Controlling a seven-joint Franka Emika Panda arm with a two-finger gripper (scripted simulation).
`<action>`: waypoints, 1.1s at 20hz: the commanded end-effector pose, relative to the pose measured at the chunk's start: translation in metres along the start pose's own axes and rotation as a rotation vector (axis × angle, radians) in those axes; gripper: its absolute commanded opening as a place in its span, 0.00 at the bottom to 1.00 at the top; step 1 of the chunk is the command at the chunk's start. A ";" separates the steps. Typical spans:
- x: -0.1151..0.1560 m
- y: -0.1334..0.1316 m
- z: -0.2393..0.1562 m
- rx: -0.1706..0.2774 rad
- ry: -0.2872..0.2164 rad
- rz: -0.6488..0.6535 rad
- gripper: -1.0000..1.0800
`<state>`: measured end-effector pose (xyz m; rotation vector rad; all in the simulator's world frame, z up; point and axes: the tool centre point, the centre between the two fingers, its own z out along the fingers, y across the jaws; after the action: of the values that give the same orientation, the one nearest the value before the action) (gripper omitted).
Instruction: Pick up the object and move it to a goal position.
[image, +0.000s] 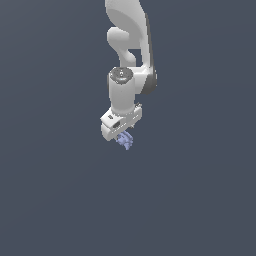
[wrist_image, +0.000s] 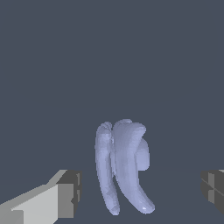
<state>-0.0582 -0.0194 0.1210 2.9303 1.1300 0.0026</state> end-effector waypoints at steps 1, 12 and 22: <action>-0.003 -0.002 0.003 0.000 0.000 -0.042 0.96; -0.008 -0.006 0.008 0.002 -0.001 -0.105 0.96; -0.009 -0.007 0.040 0.002 -0.001 -0.108 0.96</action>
<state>-0.0690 -0.0206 0.0892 2.8664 1.2858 0.0009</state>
